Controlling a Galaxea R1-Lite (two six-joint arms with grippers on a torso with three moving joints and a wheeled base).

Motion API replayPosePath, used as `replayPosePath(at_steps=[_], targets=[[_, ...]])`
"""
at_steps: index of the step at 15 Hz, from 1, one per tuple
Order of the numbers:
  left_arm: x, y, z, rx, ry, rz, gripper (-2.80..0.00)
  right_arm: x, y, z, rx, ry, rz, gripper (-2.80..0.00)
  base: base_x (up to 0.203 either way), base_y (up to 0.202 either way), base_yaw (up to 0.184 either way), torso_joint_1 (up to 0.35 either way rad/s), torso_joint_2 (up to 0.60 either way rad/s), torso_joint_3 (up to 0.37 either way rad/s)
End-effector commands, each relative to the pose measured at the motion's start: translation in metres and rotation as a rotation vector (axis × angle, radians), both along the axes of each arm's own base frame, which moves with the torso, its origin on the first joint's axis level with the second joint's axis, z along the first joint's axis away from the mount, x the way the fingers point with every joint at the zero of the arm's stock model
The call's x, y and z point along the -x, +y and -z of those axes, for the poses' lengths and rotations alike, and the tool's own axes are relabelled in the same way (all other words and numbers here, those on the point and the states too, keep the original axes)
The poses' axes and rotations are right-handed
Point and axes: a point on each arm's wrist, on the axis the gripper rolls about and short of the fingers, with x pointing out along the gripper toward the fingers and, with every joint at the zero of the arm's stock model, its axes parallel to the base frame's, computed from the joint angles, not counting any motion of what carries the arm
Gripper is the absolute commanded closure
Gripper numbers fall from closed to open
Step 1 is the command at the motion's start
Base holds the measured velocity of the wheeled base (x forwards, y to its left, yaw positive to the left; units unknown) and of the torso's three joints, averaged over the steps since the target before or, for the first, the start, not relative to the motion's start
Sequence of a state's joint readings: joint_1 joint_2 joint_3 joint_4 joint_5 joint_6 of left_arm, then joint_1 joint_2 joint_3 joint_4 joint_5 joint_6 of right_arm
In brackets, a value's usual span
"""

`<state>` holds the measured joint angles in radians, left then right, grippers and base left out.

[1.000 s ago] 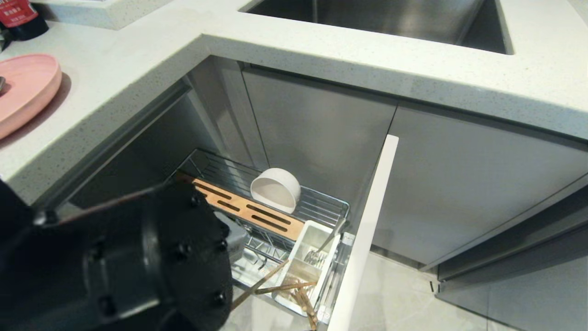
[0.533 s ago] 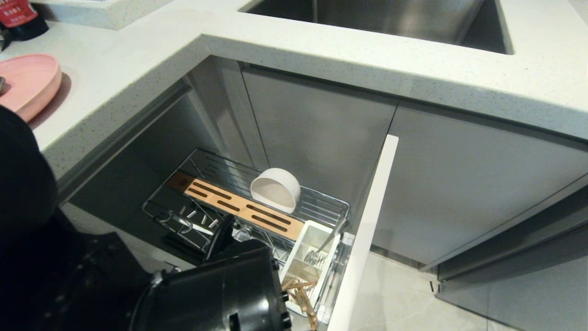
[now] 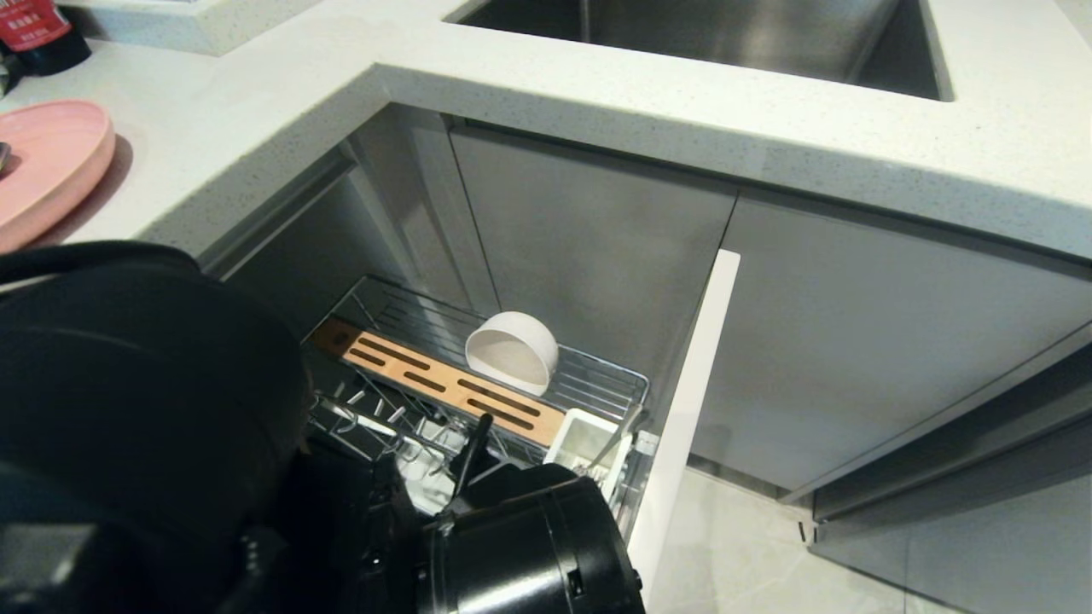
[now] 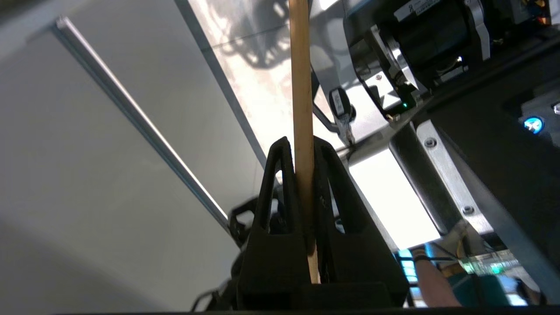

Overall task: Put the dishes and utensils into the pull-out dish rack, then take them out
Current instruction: Pick up the chopsticks and place it in the cupboard

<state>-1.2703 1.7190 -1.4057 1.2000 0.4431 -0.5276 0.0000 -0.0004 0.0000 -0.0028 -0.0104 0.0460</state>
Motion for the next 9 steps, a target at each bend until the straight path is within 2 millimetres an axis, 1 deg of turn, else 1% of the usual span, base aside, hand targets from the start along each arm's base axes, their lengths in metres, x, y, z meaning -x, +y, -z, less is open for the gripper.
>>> replayPosePath(at_steps=[1,4,9], targets=[[-0.005,-0.006,0.007,-0.022,0.003,-0.001,0.0,0.0,0.0,0.0,0.0,0.0,0.0,0.0,0.0,0.0,0.0,0.0,0.0,0.0],[-0.013,-0.012,0.013,-0.041,0.007,0.028,0.0,0.0,0.0,0.0,0.0,0.0,0.0,0.0,0.0,0.0,0.0,0.0,0.0,0.0],[-0.027,-0.012,0.023,-0.065,0.012,0.047,0.0,0.0,0.0,0.0,0.0,0.0,0.0,0.0,0.0,0.0,0.0,0.0,0.0,0.0]])
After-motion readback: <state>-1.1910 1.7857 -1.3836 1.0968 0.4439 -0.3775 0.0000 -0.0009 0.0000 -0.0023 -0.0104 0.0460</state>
